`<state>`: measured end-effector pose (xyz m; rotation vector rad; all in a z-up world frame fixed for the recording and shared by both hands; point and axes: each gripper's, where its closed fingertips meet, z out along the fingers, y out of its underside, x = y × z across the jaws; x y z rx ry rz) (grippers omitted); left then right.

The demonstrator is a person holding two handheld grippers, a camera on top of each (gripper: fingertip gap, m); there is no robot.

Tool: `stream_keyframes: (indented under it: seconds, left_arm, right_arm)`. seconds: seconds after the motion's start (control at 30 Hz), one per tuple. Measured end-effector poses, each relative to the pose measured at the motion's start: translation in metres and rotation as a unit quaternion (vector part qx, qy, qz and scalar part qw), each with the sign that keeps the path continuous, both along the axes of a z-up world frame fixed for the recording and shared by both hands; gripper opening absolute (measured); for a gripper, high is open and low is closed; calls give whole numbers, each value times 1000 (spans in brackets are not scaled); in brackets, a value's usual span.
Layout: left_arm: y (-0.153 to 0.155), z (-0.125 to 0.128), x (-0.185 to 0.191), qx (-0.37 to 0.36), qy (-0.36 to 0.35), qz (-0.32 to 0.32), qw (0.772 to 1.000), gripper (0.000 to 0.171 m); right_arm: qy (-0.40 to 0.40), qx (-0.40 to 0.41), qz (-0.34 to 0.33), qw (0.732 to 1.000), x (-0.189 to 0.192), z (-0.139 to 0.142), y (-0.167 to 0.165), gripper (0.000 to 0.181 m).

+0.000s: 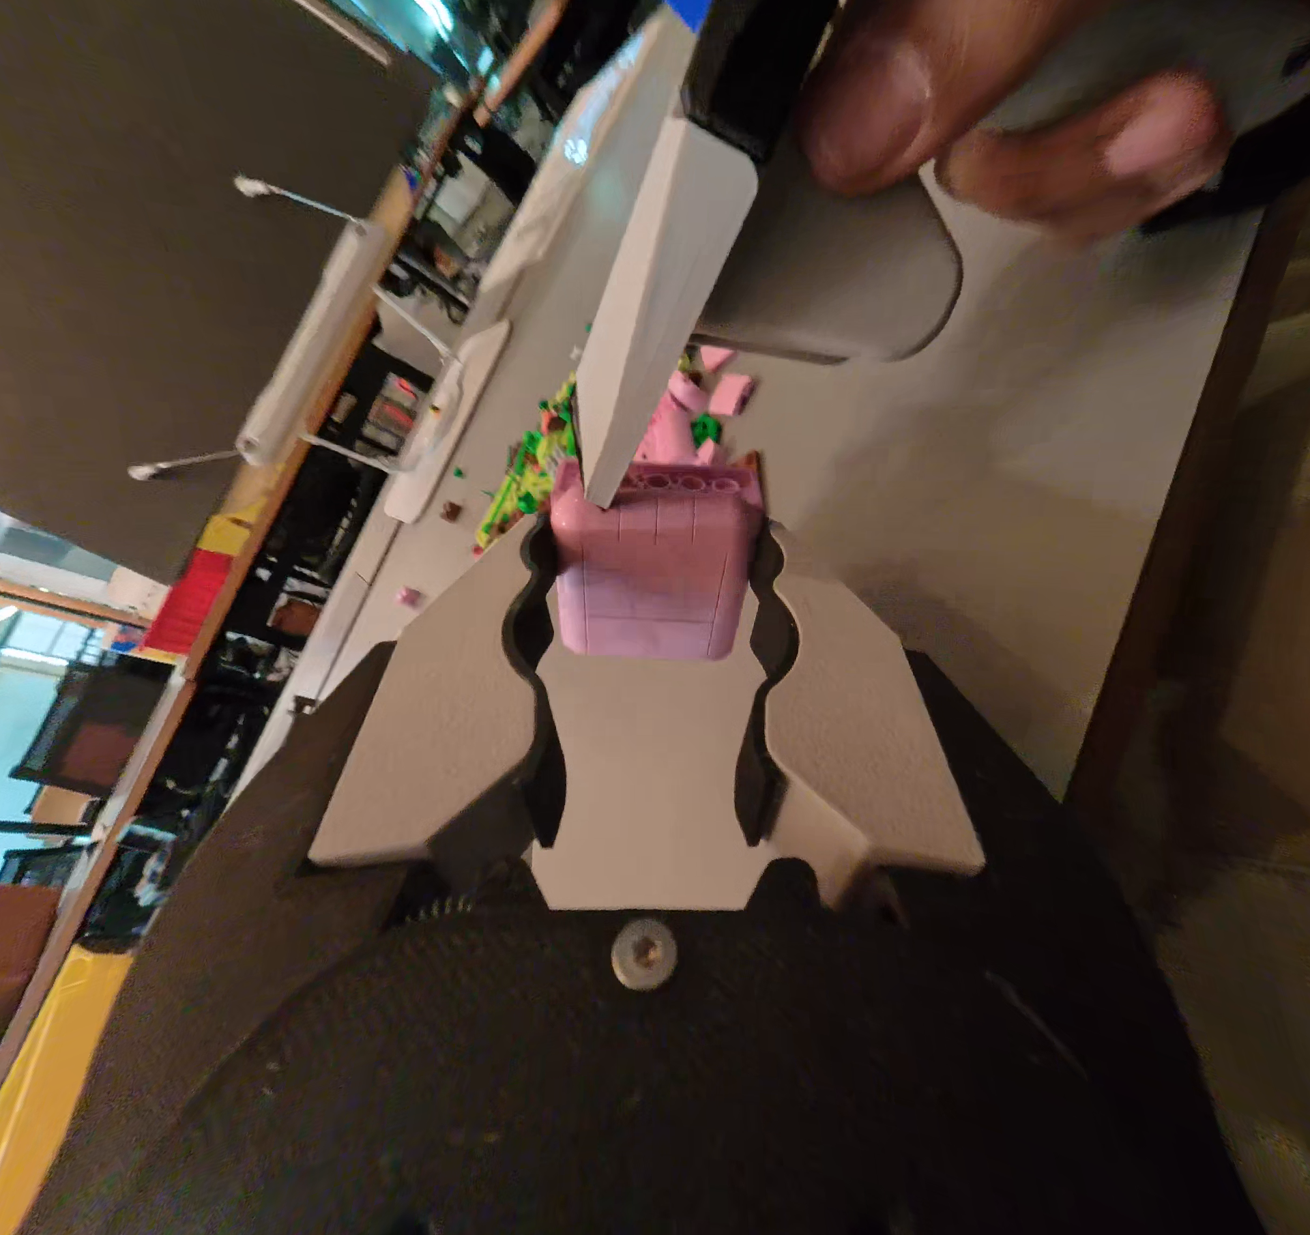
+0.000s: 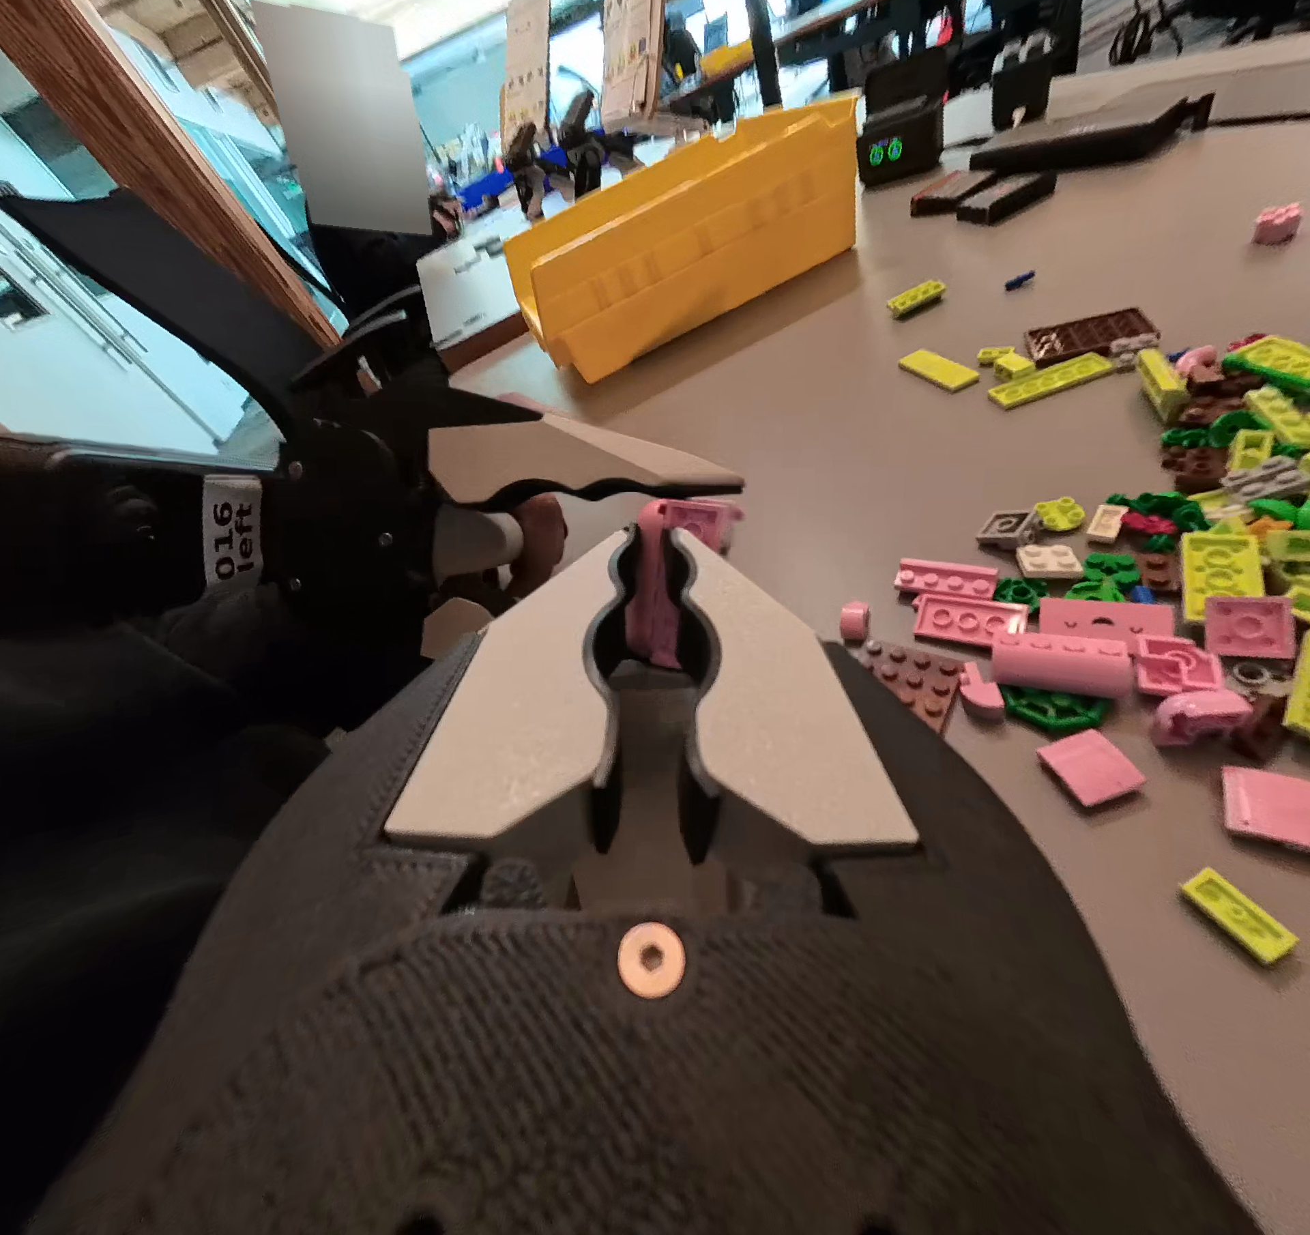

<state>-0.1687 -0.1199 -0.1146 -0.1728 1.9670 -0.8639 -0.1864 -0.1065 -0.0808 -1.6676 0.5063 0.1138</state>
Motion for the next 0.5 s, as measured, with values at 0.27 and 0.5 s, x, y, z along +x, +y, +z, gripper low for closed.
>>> stream_keyframes:
  seconds: [0.27, 0.5]
  left_arm:
    - [-3, -20, 4, 23, 51, 5, 998, 55]
    - [13, -25, -9, 111, 184, 42, 976, 54]
  right_arm:
    - [-14, -60, -6, 998, 2, -14, 0, 0]
    - [21, -63, 30, 997, -3, -20, 3, 41]
